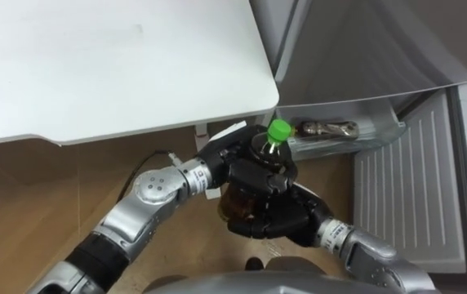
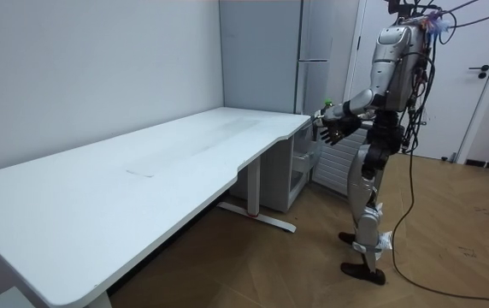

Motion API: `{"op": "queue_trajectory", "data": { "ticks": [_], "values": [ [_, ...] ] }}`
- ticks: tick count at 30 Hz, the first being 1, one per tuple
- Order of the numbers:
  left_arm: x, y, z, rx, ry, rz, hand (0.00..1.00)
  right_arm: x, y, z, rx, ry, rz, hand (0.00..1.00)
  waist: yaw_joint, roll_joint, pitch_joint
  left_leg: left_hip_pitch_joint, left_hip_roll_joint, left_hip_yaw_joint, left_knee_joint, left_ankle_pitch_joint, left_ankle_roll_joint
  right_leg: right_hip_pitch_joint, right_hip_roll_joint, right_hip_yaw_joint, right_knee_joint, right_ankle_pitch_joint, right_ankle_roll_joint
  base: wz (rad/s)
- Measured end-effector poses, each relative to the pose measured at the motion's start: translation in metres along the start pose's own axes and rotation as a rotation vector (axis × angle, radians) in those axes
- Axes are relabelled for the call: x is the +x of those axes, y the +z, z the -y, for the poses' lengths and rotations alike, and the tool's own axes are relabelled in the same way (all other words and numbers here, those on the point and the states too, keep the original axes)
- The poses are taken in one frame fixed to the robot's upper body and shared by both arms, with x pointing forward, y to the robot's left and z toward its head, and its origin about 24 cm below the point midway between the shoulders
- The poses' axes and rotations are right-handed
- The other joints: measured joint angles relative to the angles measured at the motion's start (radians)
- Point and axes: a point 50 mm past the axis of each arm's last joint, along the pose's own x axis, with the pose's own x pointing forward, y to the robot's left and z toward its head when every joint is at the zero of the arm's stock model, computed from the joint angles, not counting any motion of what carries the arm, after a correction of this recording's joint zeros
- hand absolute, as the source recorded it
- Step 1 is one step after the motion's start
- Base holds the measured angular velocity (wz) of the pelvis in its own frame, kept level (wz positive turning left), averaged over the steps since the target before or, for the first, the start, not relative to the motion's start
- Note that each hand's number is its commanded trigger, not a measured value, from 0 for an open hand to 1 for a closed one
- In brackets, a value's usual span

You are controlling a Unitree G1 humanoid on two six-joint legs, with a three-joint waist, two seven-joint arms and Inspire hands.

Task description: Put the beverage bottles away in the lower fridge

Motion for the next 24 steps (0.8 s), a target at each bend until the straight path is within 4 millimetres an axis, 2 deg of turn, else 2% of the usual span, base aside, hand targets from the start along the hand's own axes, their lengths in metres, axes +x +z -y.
{"op": "queue_trajectory", "data": {
  "ticks": [6, 7, 8, 14, 24],
  "values": [
    [0.002, 0.001, 0.001, 0.004, -0.008, 0.002, 1.00, -0.002, 0.000, 0.001, 0.022, 0.000, 0.004, 0.00, -0.001, 0.016, 0.0019, -0.004, 0.000, 0.000, 0.000, -0.001, 0.001, 0.000, 0.001, -0.003, 0.001, 0.000, 0.000, 0.00],
    [0.002, 0.001, 0.001, 0.004, -0.008, 0.002, 1.00, -0.002, 0.000, 0.001, 0.023, 0.001, 0.004, 0.83, 0.000, 0.018, 0.0023, -0.004, 0.000, 0.000, 0.000, -0.001, 0.001, 0.000, 0.001, -0.004, 0.001, 0.000, 0.000, 0.00],
    [0.002, 0.001, 0.001, 0.003, -0.008, 0.001, 1.00, -0.001, -0.001, 0.000, 0.025, 0.002, 0.003, 1.00, 0.000, 0.021, 0.0020, -0.003, 0.000, 0.000, 0.000, -0.001, 0.001, 0.000, 0.001, -0.006, 0.001, 0.000, 0.000, 0.00],
    [0.002, 0.001, 0.002, 0.004, -0.015, 0.000, 1.00, -0.001, -0.002, 0.001, 0.026, -0.016, -0.001, 1.00, 0.002, 0.021, 0.0020, -0.005, -0.001, 0.000, -0.002, -0.001, 0.000, -0.002, 0.001, -0.009, 0.001, 0.000, 0.000, 0.00],
    [0.011, 0.004, 0.015, -0.012, -0.062, 0.014, 1.00, 0.001, -0.001, 0.003, 0.021, -0.073, -0.002, 1.00, 0.004, 0.021, 0.0019, -0.002, -0.002, 0.004, -0.011, -0.001, 0.000, -0.002, 0.004, -0.010, -0.001, 0.000, 0.000, 0.00]
  ]
}}
